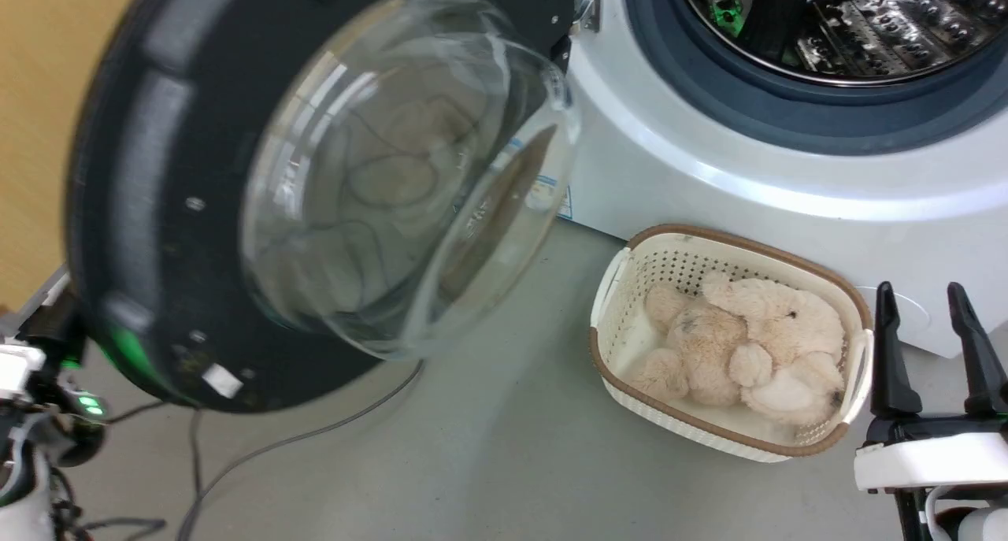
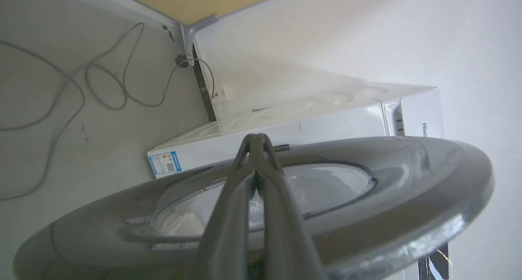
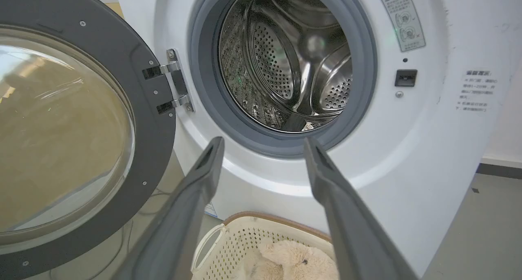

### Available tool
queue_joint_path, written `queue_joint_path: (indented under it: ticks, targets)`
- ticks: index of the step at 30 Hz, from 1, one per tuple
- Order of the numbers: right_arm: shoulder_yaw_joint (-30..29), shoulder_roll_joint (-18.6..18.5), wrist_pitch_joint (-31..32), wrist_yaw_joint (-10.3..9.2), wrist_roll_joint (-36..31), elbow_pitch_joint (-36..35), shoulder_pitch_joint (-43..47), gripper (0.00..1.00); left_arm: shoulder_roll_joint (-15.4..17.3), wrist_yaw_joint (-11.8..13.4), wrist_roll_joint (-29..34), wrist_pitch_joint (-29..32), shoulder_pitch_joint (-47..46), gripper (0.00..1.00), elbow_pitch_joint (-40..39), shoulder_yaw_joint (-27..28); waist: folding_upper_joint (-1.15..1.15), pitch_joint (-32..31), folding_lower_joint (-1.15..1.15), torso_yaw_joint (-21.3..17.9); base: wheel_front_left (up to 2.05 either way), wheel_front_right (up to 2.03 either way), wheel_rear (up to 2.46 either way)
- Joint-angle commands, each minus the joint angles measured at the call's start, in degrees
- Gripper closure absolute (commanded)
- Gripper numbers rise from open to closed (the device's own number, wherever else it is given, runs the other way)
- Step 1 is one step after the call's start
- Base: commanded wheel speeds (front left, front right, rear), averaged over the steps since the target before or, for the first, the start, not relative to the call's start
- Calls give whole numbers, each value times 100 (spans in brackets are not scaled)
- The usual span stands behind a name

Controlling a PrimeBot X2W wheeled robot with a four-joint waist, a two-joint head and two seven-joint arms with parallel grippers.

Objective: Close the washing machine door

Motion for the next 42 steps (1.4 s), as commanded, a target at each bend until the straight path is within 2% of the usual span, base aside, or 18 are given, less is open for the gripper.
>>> queue_joint_path:
  ticks: [1, 9, 20, 26, 32, 38, 42]
  targets:
    - [-51, 12, -64, 4, 36, -10, -96, 0, -111, -65, -250, 285, 159, 100, -171, -188, 0, 18, -1, 56, 0, 0, 0]
    - [-107, 12, -82, 5, 88, 14, -76, 0, -244, -74, -373, 965, 978, 100, -1388, -1138, 0, -85, -1, 150, 0, 0, 0]
    - [-61, 12, -82, 5, 159, 42, -26, 0, -454, -74, -456, 1221, 1680, 100, -2893, -2357, 0, -275, -1, 1, 0, 0, 0]
    - [-45, 12, -82, 5, 175, 29, -75, 0, -487, -75, -404, 1119, 1798, 100, -3411, -2874, 0, -287, -1, -446, 0, 0, 0]
    - [-53, 12, -82, 5, 201, 35, -133, 0, -526, -75, -250, 786, 1801, 100, -3570, -3432, 0, -237, -1, -1038, 0, 0, 0]
    - [-56, 12, -82, 5, 269, 64, -156, 0, -528, -75, -117, 313, 1586, 100, -3402, -4012, 0, -198, -1, -1608, 0, 0, 0]
    - [-60, 12, -82, 5, 317, 76, -187, 0, -638, -75, -151, -46, 1333, 100, -3107, -4401, 0, -145, -1, -1916, 0, 0, 0]
